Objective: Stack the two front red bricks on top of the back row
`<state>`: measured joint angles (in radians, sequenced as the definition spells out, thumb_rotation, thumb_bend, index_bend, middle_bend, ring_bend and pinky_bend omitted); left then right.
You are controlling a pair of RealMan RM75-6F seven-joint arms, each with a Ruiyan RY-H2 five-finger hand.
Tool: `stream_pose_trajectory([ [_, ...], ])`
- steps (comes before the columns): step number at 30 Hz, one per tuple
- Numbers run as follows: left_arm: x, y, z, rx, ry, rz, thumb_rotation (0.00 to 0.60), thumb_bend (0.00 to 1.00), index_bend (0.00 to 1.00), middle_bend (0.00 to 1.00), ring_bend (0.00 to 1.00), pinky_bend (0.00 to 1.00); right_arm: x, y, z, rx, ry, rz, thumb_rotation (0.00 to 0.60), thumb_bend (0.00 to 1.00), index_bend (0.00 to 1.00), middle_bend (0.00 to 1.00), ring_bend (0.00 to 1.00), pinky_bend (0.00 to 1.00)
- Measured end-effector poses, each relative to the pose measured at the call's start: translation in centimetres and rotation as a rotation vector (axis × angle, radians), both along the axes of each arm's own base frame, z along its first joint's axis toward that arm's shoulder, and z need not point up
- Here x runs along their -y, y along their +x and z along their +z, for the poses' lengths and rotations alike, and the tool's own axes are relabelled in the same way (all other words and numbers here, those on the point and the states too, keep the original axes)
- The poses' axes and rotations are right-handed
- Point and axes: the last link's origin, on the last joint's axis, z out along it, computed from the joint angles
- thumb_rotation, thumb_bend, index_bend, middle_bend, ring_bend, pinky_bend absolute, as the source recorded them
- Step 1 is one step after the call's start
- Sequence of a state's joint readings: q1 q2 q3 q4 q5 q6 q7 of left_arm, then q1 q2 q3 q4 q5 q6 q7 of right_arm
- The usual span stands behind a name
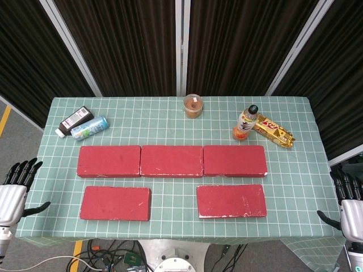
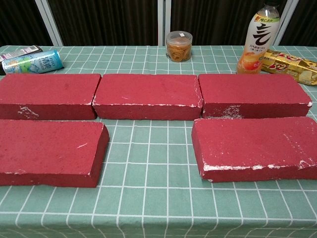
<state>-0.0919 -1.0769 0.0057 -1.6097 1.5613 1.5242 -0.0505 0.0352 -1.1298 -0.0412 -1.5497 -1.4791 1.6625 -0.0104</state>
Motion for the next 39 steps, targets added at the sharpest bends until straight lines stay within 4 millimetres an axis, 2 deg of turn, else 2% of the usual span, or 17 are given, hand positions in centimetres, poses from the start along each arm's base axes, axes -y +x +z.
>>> stream_pose_trajectory([
  [12,0.5,0.7,-0.5,0.040,-0.041,-0.007,0.600,0.00,0.03,0.00,0.00,0.00,0.0,-0.2,0.4,0.021,-0.017,-0.013,0.600,0.00,0.00,0.00,0.00,0.00],
  [18,0.9,2.0,-0.9,0.093,-0.111,-0.027,0.600,0.00,0.03,0.00,0.00,0.00,0.2,-0.4,1.1,0.030,-0.029,-0.017,0.600,0.00,0.00,0.00,0.00,0.00],
  [24,1.3,4.9,-2.1,0.161,-0.235,-0.099,0.600,0.00,0.03,0.00,0.00,0.00,0.8,-0.1,2.3,0.048,-0.053,-0.004,0.600,0.00,0.00,0.00,0.00,0.00],
  [34,1.3,10.1,-5.9,0.209,-0.418,-0.188,0.600,0.00,0.02,0.00,0.00,0.00,1.4,0.0,2.0,0.046,-0.022,-0.007,0.600,0.00,0.00,0.00,0.00,0.00],
  [39,0.6,11.8,-8.1,0.182,-0.502,-0.192,0.600,0.00,0.02,0.00,0.00,0.00,1.2,0.0,1.8,0.058,-0.021,-0.004,0.600,0.00,0.00,0.00,0.00,0.00],
])
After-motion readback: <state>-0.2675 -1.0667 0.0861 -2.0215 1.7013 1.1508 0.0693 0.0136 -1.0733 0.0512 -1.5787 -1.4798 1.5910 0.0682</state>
